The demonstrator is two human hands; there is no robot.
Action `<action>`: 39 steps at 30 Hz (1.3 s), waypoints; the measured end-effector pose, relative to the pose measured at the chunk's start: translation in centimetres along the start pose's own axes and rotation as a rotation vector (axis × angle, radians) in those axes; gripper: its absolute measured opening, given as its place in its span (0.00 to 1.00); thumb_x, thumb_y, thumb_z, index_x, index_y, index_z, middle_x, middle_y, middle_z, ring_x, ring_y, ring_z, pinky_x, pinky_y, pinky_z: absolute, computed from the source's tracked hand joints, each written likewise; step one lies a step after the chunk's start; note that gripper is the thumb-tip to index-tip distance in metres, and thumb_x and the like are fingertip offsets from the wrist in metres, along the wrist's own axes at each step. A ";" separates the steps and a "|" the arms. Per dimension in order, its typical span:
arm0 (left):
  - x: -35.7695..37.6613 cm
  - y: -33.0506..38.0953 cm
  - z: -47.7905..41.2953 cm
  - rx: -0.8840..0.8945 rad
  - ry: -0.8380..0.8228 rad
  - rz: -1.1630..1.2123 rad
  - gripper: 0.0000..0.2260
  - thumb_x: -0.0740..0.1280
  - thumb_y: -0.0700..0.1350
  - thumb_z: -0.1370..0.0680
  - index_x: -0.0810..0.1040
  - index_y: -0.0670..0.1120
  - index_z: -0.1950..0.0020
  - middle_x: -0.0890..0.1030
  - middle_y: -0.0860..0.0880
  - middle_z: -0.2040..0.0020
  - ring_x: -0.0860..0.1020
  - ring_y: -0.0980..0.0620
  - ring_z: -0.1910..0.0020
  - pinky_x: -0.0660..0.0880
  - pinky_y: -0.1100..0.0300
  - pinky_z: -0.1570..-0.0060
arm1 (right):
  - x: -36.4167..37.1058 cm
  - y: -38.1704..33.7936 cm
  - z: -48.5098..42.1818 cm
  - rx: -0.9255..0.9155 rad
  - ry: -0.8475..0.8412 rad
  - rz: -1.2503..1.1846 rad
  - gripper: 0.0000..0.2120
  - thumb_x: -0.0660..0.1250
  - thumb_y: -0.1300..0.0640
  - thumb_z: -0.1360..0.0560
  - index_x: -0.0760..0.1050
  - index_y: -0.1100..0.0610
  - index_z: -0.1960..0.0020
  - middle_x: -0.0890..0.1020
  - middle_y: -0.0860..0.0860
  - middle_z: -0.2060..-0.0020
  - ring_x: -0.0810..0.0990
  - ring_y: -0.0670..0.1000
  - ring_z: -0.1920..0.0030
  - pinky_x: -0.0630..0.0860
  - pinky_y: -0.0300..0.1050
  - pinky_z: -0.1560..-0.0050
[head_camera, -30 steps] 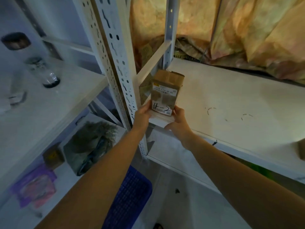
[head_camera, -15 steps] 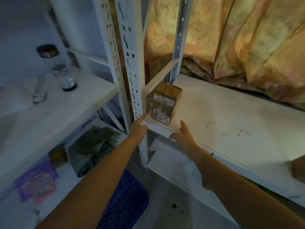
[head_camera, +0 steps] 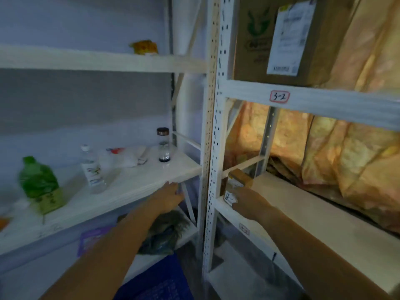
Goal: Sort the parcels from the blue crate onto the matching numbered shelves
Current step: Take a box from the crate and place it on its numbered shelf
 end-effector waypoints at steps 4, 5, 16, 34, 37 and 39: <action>-5.9 -0.4 8.8 -0.149 0.182 -0.190 0.28 0.49 0.56 0.18 0.47 0.46 0.22 0.46 0.46 0.21 0.50 0.47 0.23 0.49 0.52 0.26 | -5.9 -5.3 4.6 -0.250 0.120 0.190 0.18 0.60 0.52 0.26 0.72 0.51 0.37 0.77 0.53 0.39 0.76 0.56 0.40 0.74 0.55 0.40; -7.6 -0.5 11.8 -0.185 0.234 -0.230 0.28 0.49 0.56 0.18 0.47 0.46 0.22 0.46 0.45 0.21 0.50 0.46 0.23 0.50 0.52 0.26 | -7.4 -7.4 7.0 -0.326 0.117 0.224 0.20 0.61 0.54 0.24 0.69 0.53 0.33 0.74 0.54 0.35 0.74 0.56 0.36 0.71 0.53 0.36; -21.3 6.5 28.4 -0.275 0.497 -0.417 0.28 0.50 0.56 0.18 0.47 0.45 0.22 0.47 0.47 0.21 0.47 0.49 0.22 0.49 0.52 0.26 | -18.7 -21.9 18.9 -0.699 0.280 0.244 0.27 0.60 0.52 0.23 0.60 0.55 0.26 0.66 0.56 0.28 0.67 0.59 0.31 0.68 0.50 0.34; -18.9 -3.1 34.2 -0.429 0.419 -0.382 0.29 0.50 0.58 0.19 0.48 0.46 0.22 0.48 0.47 0.21 0.49 0.49 0.22 0.51 0.50 0.25 | -10.4 -26.6 18.8 -0.611 0.096 0.280 0.29 0.61 0.49 0.23 0.60 0.56 0.26 0.65 0.56 0.27 0.67 0.57 0.30 0.65 0.50 0.31; -14.2 -7.8 34.7 -0.462 0.326 -0.343 0.28 0.52 0.56 0.19 0.51 0.45 0.23 0.52 0.43 0.22 0.55 0.45 0.24 0.55 0.52 0.27 | -4.1 -26.1 17.7 -0.582 0.006 0.304 0.28 0.62 0.49 0.24 0.61 0.54 0.26 0.65 0.55 0.27 0.67 0.57 0.30 0.66 0.48 0.32; -10.2 -11.7 35.3 -0.491 0.244 -0.330 0.28 0.53 0.56 0.19 0.52 0.45 0.23 0.52 0.43 0.22 0.56 0.44 0.24 0.55 0.52 0.27 | 1.4 -25.0 16.8 -0.547 -0.120 0.322 0.29 0.62 0.49 0.23 0.60 0.55 0.25 0.63 0.54 0.26 0.65 0.57 0.29 0.64 0.50 0.30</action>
Point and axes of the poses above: each hand's wrist, its own z-axis away from the middle knuckle, its own x-axis out of the palm, y = z × x, the point moved 4 cm from there along -z, towards the middle knuckle
